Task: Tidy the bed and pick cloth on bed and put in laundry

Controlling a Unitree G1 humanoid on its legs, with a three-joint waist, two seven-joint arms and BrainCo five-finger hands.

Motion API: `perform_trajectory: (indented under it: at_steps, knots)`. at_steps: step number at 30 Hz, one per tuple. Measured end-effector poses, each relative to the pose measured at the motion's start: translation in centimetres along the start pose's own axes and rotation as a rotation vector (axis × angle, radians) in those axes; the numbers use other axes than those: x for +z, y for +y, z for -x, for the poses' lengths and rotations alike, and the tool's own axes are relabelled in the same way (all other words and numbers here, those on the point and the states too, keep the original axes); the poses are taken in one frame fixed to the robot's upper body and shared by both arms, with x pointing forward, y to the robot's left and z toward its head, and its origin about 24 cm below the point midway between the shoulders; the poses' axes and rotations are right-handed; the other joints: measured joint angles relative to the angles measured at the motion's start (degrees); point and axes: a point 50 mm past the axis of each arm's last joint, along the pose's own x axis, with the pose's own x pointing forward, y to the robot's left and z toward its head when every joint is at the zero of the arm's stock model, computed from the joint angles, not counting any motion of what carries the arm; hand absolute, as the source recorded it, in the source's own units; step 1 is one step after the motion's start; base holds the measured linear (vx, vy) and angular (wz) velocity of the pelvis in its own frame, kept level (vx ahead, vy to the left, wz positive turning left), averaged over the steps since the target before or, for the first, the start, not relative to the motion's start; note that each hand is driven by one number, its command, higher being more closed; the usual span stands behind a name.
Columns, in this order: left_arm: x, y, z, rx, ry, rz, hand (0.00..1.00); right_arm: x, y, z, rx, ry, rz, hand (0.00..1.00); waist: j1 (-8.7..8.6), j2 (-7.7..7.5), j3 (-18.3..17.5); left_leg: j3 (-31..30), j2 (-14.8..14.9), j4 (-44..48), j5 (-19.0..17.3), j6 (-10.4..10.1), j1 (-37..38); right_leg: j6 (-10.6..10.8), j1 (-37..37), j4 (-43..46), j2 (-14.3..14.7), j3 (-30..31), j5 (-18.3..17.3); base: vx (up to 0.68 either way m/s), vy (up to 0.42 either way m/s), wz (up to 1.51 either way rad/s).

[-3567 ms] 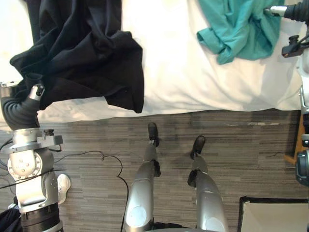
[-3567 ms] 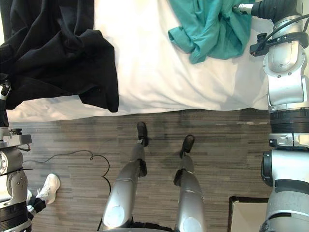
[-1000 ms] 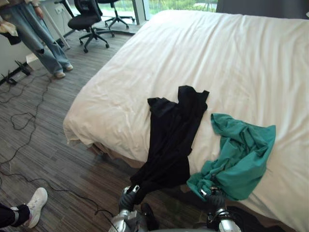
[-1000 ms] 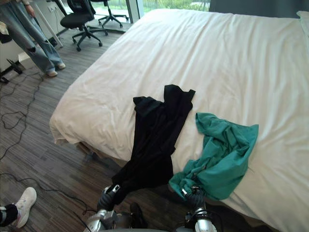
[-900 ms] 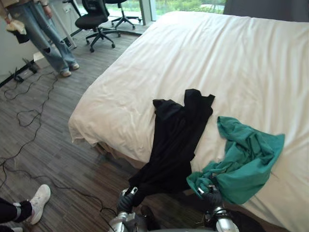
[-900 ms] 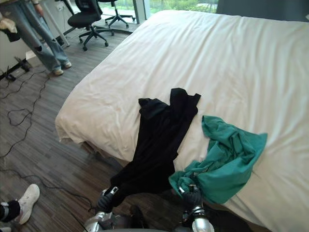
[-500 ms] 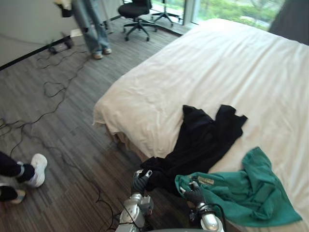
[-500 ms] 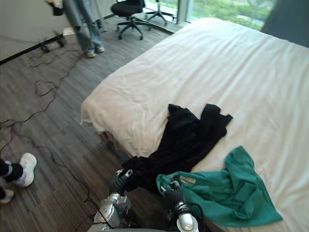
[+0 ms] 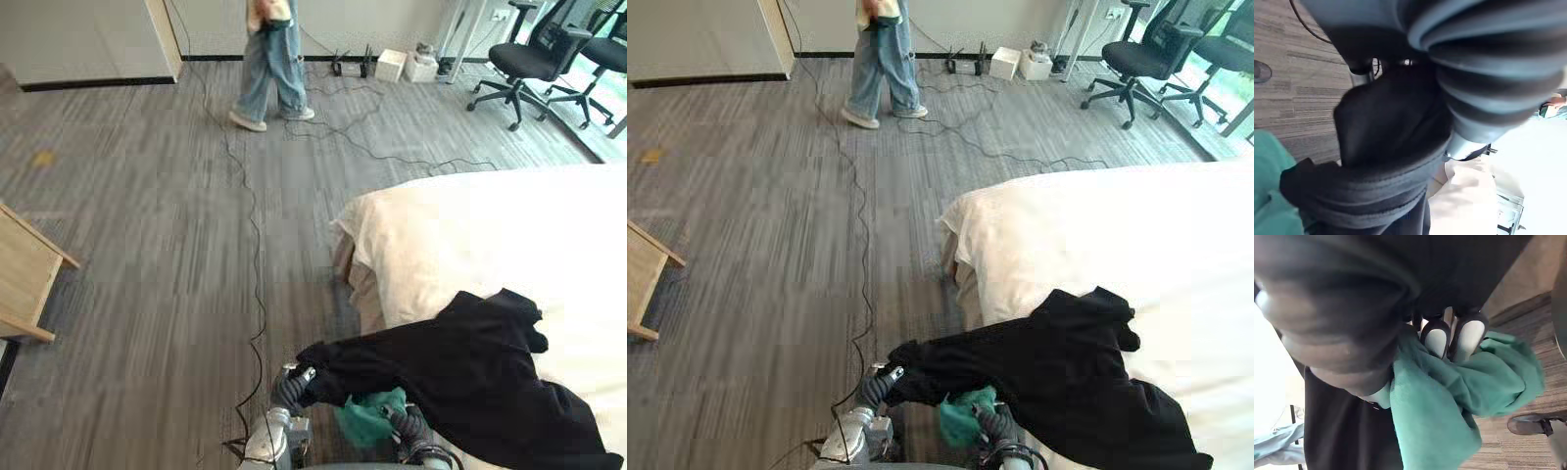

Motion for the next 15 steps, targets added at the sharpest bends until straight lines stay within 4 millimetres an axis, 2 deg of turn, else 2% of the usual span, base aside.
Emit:
perform_trajectory:
  at_steps: [3,8,9,10,12,13,14,15]
  knots:
    - [0.1,0.1,-0.1,0.0,-0.003,-0.004,1.0,0.4,0.4,-0.3,0.012,-0.012,-0.003,1.0,0.12,-0.28,0.1,0.0,-0.2,0.1,-0.1,0.6,0.8,0.4,0.8,0.2,-0.1,0.1,0.7,0.14,-0.016,0.04]
    - [1.2,0.2,-1.0,-0.003,-0.037,-0.015,1.0,0.9,-0.1,-0.5,-0.002,-0.028,0.011,1.0,0.18,0.48,0.6,2.5,1.1,0.5,-0.9,-0.4,2.3,0.1,1.1,0.9,0.6,1.7,1.1,0.04,-0.053,-0.2]
    - [1.8,0.2,-1.6,-0.012,-0.055,-0.025,1.0,1.2,-0.7,-0.6,-0.015,-0.038,0.02,1.0,-0.37,1.12,1.0,2.3,1.3,3.6,-2.1,-0.3,0.2,0.1,1.0,0.4,0.4,1.4,1.1,-0.08,-0.095,0.04]
    - [2.7,-0.1,-2.2,-0.025,-0.086,-0.015,1.0,1.5,-1.6,-0.7,-0.038,-0.049,0.038,1.0,-0.77,2.18,2.2,2.2,2.1,9.2,-5.9,-0.8,-3.6,-0.1,1.5,-0.5,0.6,-0.2,1.0,-0.11,-0.075,0.24]
    - [3.3,-0.1,-2.5,-0.027,-0.108,0.008,1.0,1.7,-2.3,-0.7,-0.054,-0.055,0.072,1.0,-1.06,3.38,3.1,4.5,3.2,14.3,-9.4,-0.7,-5.9,-1.0,2.5,-1.4,0.5,-1.9,-0.6,-0.09,-0.055,0.4]
    - [3.7,-0.2,-2.7,-0.018,-0.119,0.041,1.0,1.6,-3.2,-0.5,-0.075,-0.048,0.101,1.0,-1.37,4.69,3.8,8.0,4.7,18.1,-11.7,-1.4,-7.4,-1.5,3.1,-1.4,0.6,-3.7,-2.8,-0.03,-0.057,0.73]
    - [3.8,-0.3,-2.8,-0.018,-0.125,0.057,1.0,1.5,-3.9,-0.3,-0.094,-0.044,0.108,1.0,-1.31,5.22,4.2,10.5,6.1,20.0,-12.1,-1.2,-8.5,-1.6,3.1,-1.3,0.7,-5.1,-4.1,0.01,-0.057,1.1]
    - [3.6,-0.2,-3.0,-0.017,-0.122,0.056,1.0,1.8,-4.4,-0.4,-0.113,-0.051,0.131,1.0,-1.25,6.44,4.6,14.1,8.0,22.3,-12.3,-0.9,-9.8,-2.2,3.9,-1.6,0.7,-6.6,-4.4,0.03,-0.034,1.02]
